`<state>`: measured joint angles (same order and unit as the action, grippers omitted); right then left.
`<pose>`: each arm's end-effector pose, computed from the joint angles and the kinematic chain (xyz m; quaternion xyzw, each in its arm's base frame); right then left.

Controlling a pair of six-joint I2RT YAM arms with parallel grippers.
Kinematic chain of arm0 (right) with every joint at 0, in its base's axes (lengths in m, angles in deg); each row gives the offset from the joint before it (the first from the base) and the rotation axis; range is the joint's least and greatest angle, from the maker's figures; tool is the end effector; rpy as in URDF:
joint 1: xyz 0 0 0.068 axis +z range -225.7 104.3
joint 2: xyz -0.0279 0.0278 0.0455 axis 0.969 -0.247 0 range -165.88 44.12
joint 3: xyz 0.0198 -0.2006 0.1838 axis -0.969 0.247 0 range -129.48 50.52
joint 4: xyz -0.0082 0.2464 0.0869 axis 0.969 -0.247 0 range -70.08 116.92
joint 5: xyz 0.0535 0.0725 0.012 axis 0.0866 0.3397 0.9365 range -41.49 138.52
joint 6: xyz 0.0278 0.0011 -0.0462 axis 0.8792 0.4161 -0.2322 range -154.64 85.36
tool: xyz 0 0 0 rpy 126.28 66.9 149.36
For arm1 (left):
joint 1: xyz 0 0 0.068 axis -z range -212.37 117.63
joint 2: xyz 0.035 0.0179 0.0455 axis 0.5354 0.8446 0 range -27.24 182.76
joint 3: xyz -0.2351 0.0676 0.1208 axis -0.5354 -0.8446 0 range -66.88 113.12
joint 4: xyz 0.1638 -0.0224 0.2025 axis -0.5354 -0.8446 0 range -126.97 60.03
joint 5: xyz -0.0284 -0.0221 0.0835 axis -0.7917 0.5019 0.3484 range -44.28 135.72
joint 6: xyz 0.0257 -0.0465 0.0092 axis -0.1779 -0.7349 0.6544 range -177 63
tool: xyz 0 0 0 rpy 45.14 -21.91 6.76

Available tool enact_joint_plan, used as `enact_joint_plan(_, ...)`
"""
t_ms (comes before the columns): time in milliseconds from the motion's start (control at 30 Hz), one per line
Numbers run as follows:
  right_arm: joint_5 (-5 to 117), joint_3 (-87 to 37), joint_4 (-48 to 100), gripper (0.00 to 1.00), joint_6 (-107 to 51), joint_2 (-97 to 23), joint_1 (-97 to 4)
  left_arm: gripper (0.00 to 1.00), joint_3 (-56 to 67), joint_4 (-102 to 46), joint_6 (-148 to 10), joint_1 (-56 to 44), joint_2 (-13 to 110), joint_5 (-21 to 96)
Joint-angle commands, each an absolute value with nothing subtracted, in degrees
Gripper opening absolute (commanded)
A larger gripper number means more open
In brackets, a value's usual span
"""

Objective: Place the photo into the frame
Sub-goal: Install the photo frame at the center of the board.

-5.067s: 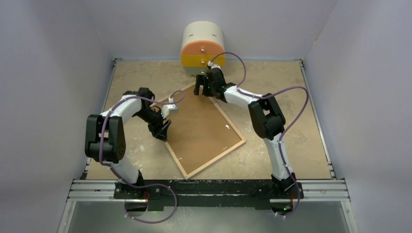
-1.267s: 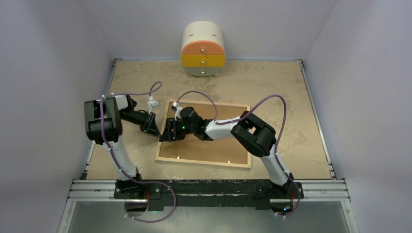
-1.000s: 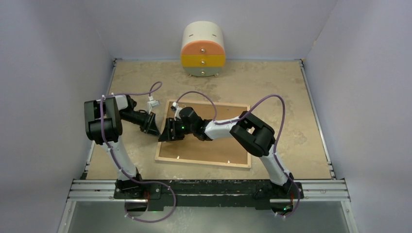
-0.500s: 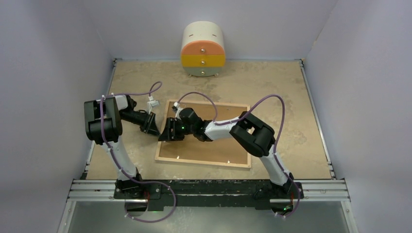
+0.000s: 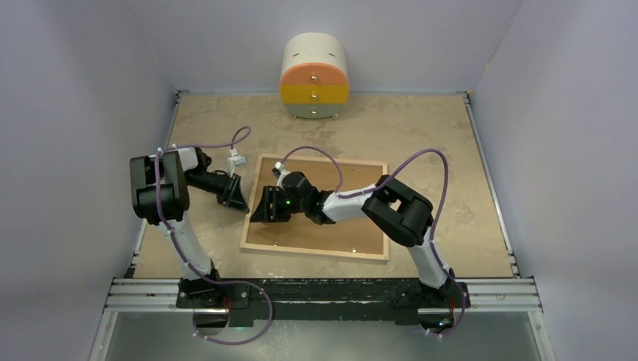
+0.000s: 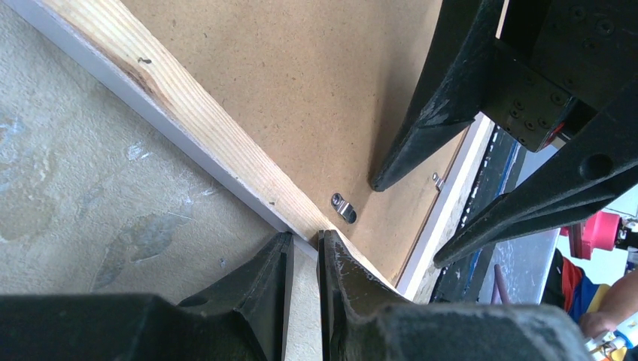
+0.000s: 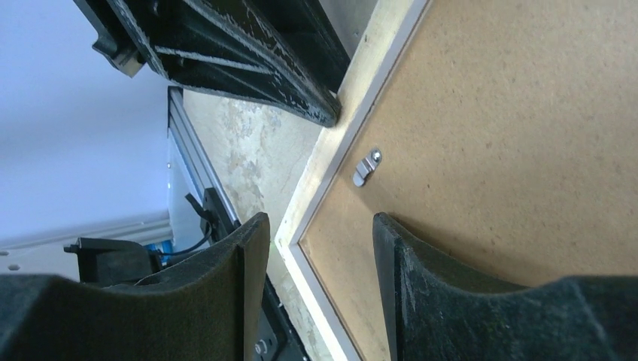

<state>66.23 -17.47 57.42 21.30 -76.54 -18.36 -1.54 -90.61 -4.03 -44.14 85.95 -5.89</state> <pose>0.2341 0.3854 0.1415 -0.0959 0.8188 0.5308 0.1964 0.3016 0.0343 0.1237 0.2472 0.8564 -0.4403 0.1079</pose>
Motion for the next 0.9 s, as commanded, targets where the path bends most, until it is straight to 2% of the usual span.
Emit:
enact_joint_plan(0, 66.20, -20.63, 55.70, 0.55, 21.33, -79.40, -18.22, 0.20, -2.98, -84.11, -1.28, -43.72, 85.42, -2.07)
enact_joint_plan(500, 66.43, -24.29, 56.16, 0.54, 23.66, -83.40, -18.05, 0.20, -2.80, -83.93, -1.28, -43.71, 85.64, -2.17)
enact_joint_plan(867, 59.23, -22.65, 57.68, 0.51, 25.18, -82.80, -18.05, 0.20, -3.24, -84.15, -0.95, -43.71, 85.14, -2.31)
